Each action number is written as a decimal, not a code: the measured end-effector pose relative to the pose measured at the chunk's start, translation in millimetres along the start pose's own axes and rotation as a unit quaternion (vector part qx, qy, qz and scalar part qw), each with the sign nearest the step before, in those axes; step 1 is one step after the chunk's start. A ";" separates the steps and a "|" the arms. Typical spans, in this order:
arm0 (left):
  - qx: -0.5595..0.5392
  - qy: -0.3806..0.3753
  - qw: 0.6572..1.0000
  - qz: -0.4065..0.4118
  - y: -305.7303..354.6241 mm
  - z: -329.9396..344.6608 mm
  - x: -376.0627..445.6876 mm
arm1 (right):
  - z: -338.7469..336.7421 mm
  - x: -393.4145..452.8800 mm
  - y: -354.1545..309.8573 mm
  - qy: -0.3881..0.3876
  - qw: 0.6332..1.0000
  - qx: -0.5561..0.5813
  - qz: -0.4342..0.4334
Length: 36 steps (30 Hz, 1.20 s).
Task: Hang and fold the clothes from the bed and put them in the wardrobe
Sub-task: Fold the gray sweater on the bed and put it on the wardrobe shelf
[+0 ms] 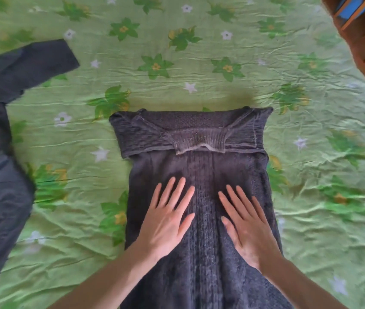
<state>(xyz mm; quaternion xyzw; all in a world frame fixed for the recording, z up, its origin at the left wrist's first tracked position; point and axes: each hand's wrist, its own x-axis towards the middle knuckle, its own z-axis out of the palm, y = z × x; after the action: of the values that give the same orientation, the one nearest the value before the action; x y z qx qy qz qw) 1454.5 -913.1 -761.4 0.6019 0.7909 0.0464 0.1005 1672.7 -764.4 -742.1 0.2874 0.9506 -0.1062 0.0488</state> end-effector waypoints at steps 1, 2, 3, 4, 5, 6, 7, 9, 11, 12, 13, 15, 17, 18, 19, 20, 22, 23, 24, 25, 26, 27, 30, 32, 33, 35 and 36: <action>-0.002 0.005 1.000 -0.009 4.3 6.4 -19.0 | 8.4 -16.5 -2.5 0.005 0.999 0.008 0.034; -0.008 0.014 1.000 -0.022 7.4 12.9 -38.0 | 16.5 -30.5 -5.9 0.002 0.998 0.015 0.064; -0.016 0.024 0.999 -0.035 9.3 19.1 -55.7 | 24.0 -41.0 -9.0 -0.005 0.996 0.013 0.085; -0.021 0.030 0.998 -0.046 10.6 24.6 -71.9 | 30.7 -48.6 -11.0 -0.011 0.995 0.002 0.095; -0.027 0.033 0.998 -0.051 10.7 28.8 -85.4 | 36.1 -53.2 -11.4 -0.015 0.995 -0.008 0.098; -0.033 0.036 0.998 -0.050 9.5 31.3 -95.2 | 40.8 -54.1 -10.6 -0.014 0.995 -0.014 0.098; -0.034 0.043 0.997 -0.046 8.3 32.2 -100.5 | 43.6 -53.0 -9.9 -0.010 0.995 -0.018 0.097; -0.034 0.059 0.997 -0.049 7.0 33.9 -102.2 | 46.4 -49.8 -6.3 -0.003 0.996 -0.014 0.093; -0.031 0.066 0.995 -0.072 12.6 32.3 -107.3 | 46.6 -55.5 -4.2 0.001 0.996 0.000 0.088; -0.030 0.070 0.993 -0.093 17.9 33.4 -113.8 | 47.7 -62.2 -3.6 0.009 0.996 0.011 0.091; -0.027 0.073 0.990 -0.114 23.6 34.9 -122.6 | 47.7 -71.9 -3.4 0.016 0.995 0.019 0.094; -0.023 0.067 0.985 -0.155 39.0 37.1 -148.8 | 44.8 -104.8 -2.8 0.029 0.995 0.021 0.097; -0.029 0.059 0.981 -0.185 58.8 37.6 -179.9 | 42.2 -146.2 -3.3 0.032 0.994 0.022 0.098; -0.037 0.054 0.979 -0.194 69.0 37.3 -194.0 | 40.4 -165.5 -4.1 0.031 0.993 0.037 0.108; -0.046 0.050 0.977 -0.202 78.4 36.3 -205.6 | 38.2 -181.8 -5.3 0.035 0.990 0.059 0.123; -0.052 0.050 0.974 -0.215 87.0 35.0 -215.6 | 36.1 -196.4 -7.1 0.046 0.985 0.085 0.141; -0.095 0.070 0.947 -0.299 103.4 32.9 -232.0 | 33.6 -223.0 -13.4 0.082 0.965 0.163 0.186; -0.149 0.090 0.910 -0.376 110.6 32.1 -237.7 | 32.5 -233.8 -16.5 0.101 0.947 0.214 0.217; -0.220 0.106 0.858 -0.452 116.1 29.9 -242.8 | 30.7 -243.4 -18.8 0.111 0.922 0.269 0.255; -0.303 0.116 0.798 -0.507 119.2 27.3 -247.8 | 26.4 -251.2 -20.4 0.105 0.891 0.321 0.302; -0.380 0.124 0.737 -0.545 120.1 23.1 -252.5 | 21.6 -255.8 -21.9 0.083 0.857 0.368 0.351; -0.441 0.126 0.680 -0.572 118.5 19.1 -257.8 | 18.5 -259.5 -23.1 0.044 0.829 0.396 0.393; -0.517 0.055 0.637 -0.568 115.4 11.1 -278.2 | 17.2 -269.8 -23.8 -0.046 0.816 0.411 0.405; -0.531 0.066 0.647 -0.543 116.4 9.1 -291.7 | 16.3 -279.5 -17.0 -0.013 0.803 0.447 0.393; -0.537 0.102 0.639 -0.542 114.1 7.6 -299.0 | 14.7 -286.1 -11.8 0.014 0.791 0.467 0.395; -0.532 0.166 0.617 -0.556 104.7 7.3 -316.4 | 17.5 -302.9 5.5 0.059 0.799 0.449 0.394; -0.526 0.174 0.617 -0.559 99.4 10.2 -325.3 | 20.1 -311.0 13.9 0.068 0.808 0.431 0.396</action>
<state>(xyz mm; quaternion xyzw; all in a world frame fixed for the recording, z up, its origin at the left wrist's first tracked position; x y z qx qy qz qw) 1633.5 -1199.4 -718.4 -0.1316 0.8171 0.4937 0.2670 1939.1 -924.5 -716.2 0.6367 0.6119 -0.4568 -0.1073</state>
